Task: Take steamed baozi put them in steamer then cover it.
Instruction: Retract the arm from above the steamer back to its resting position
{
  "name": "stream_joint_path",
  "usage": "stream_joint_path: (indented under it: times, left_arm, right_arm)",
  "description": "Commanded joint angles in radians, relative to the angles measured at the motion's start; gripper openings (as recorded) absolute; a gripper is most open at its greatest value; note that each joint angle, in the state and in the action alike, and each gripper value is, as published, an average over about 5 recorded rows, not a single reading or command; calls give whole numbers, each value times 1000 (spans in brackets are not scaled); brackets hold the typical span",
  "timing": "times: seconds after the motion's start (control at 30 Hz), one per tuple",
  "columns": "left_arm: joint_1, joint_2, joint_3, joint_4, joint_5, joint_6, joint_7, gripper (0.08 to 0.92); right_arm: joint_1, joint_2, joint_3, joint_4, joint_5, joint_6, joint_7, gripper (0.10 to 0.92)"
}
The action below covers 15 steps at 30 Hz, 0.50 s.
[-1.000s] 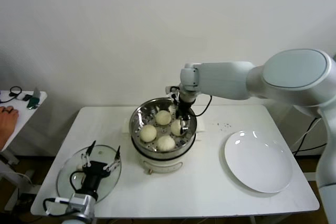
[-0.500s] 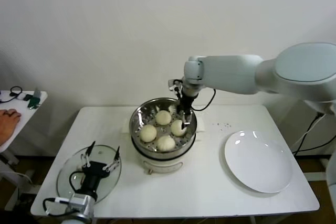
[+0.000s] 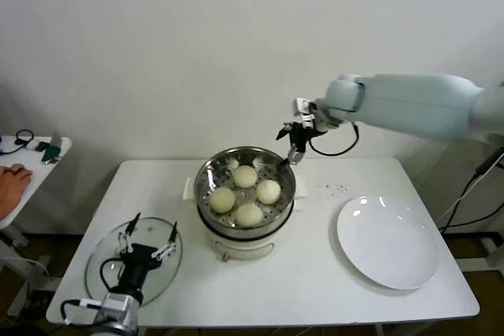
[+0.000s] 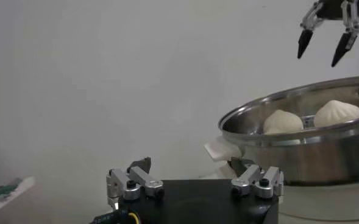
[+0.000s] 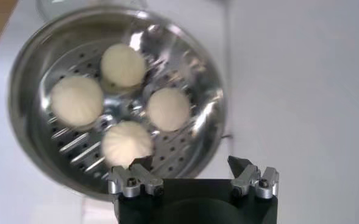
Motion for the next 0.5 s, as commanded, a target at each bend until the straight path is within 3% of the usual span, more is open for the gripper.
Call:
stream_joint_path:
  times: [0.03,0.27,0.5]
  left_arm:
    - [12,-10,2,-23,41,5,6,823]
    - [37,-27,2,-58,82,15,23,823]
    - [56,-30,-3,-89,164,28,27,823]
  right_arm:
    - [-174,-461,267,282,-93,185,428,823]
    - [-749,-644,872,365,-247,192,565,823]
    - [-1379,-640,1562,416,-354,176,587,823]
